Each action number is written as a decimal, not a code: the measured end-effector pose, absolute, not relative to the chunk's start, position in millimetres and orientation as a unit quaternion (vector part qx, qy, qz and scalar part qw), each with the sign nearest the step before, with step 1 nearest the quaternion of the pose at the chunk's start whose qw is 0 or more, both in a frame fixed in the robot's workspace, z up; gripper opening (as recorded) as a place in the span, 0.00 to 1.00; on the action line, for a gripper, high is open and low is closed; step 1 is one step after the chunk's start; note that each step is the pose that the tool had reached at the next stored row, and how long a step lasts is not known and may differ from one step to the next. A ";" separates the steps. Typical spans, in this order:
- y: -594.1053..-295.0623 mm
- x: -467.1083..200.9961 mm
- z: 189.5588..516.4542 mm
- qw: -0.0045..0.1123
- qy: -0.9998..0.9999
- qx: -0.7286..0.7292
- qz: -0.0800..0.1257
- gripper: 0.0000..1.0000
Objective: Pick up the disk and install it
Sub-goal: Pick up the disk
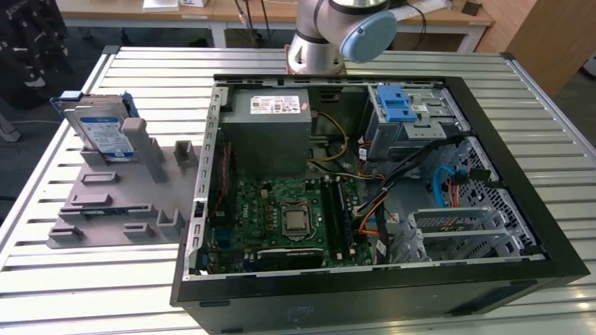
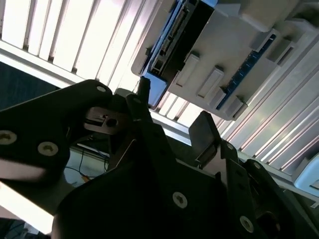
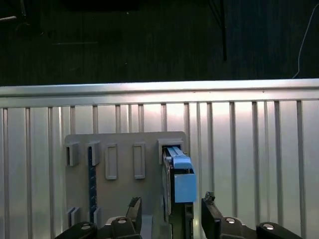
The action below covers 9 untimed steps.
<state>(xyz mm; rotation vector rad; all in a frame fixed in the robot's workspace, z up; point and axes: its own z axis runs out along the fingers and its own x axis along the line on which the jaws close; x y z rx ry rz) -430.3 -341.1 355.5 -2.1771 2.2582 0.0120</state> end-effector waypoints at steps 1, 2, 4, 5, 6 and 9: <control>-340.9 -430.5 353.6 0.003 0.720 -0.694 0.004 0.59; -340.6 -430.7 352.1 0.004 0.720 -0.694 0.005 0.59; -340.3 -430.9 349.8 0.004 0.720 -0.694 0.006 0.59; -340.2 -431.1 348.9 0.005 0.720 -0.694 0.007 0.59; -340.2 -431.4 348.1 0.006 0.720 -0.694 0.008 0.59; -340.0 -431.5 345.3 0.009 0.720 -0.694 0.010 0.59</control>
